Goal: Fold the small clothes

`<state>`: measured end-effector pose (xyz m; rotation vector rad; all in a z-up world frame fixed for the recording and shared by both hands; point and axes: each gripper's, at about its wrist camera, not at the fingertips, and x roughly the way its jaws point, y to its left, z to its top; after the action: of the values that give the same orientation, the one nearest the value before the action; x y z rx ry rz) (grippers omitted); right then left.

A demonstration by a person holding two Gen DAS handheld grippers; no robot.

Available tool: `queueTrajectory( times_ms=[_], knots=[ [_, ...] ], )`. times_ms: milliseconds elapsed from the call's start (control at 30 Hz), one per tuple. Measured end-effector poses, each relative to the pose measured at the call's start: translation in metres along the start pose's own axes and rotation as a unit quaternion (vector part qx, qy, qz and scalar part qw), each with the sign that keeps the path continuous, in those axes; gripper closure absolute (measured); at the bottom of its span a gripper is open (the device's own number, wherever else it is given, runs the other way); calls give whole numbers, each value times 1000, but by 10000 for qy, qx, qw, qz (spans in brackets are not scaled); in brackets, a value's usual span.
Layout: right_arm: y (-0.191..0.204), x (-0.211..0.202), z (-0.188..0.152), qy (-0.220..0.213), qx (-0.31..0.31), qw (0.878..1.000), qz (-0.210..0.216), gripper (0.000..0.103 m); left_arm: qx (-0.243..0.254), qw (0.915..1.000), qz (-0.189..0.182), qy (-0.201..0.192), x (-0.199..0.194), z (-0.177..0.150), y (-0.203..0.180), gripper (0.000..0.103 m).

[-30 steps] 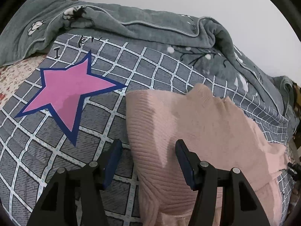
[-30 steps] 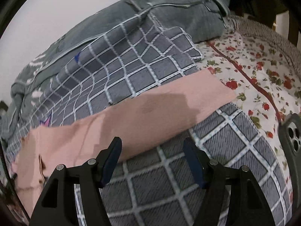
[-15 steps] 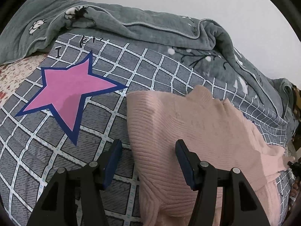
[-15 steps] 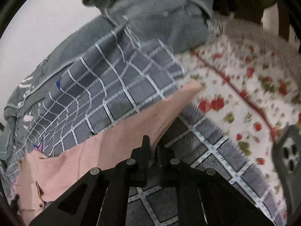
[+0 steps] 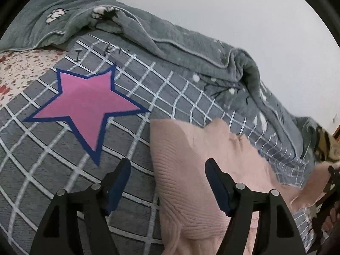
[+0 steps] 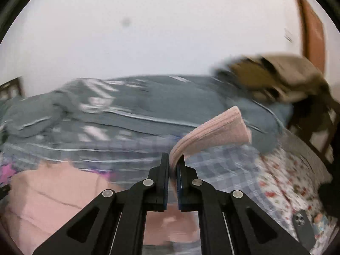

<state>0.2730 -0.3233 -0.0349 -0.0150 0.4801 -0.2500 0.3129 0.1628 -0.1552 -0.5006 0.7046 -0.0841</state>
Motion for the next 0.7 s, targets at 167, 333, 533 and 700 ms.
queueTrajectory(
  times_ms=[167,333,533,700],
  knots=[
    [138,-21,1,-125,-702,9927,970,97,-287,9996,5,-63,-17,12,33,29],
    [258,-18,-34,205,-1342,9721,1914,97,-621,9976,188,-251,-34,21,68,29],
    [332,14,-101,1574,-1867,9313,2704,86,-395,9981,350,-326,-41,24,74,29],
    [290,4,-103,1390,-1742,9394,2607,63,-199,9996,3,-207,-39,22,60,29]
  ],
)
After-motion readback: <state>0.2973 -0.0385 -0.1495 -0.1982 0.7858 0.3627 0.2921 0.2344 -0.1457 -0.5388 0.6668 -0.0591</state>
